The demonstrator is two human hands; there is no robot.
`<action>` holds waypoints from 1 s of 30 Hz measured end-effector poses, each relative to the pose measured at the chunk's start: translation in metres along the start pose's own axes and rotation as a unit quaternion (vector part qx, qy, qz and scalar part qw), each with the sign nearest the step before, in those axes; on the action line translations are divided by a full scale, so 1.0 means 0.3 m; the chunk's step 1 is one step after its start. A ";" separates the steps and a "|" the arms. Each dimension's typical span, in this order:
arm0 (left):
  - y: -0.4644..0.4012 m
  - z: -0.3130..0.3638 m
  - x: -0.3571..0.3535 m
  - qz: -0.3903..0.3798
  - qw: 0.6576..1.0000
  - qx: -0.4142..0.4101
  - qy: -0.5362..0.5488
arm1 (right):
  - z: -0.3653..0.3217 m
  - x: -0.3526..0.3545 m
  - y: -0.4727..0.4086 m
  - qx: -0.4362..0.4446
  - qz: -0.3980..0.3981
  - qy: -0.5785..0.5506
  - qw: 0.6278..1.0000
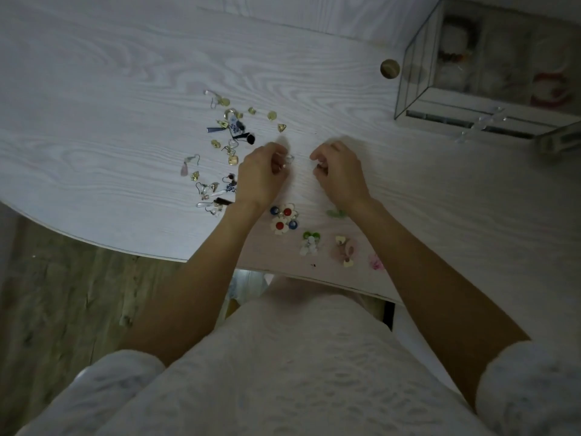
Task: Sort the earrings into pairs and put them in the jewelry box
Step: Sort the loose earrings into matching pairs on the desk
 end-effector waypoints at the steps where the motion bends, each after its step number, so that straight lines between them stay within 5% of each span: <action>1: 0.004 -0.004 0.005 0.004 1.000 -0.001 -0.001 | 0.000 0.000 0.002 0.002 -0.001 -0.007 1.000; 12: -0.005 -0.026 0.030 0.002 0.999 -0.034 -0.038 | -0.002 0.000 0.013 -0.008 0.008 -0.004 1.000; 22: 0.003 -0.057 0.044 -0.013 0.993 0.007 0.115 | 0.018 -0.009 0.025 -0.050 0.002 -0.029 0.998; 30: 0.034 -0.090 0.064 0.040 0.999 -0.016 -0.019 | -0.021 -0.033 0.025 -0.040 0.022 0.013 0.999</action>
Point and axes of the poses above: each hand's wrist, its own y-axis away from the middle knuckle, its own x-axis out of the back of the hand, z = x × y, the point moved 2 cm from there along -y, towards the middle knuckle, and after that the axes turned 3 degrees about z, right-handed, at the moved point
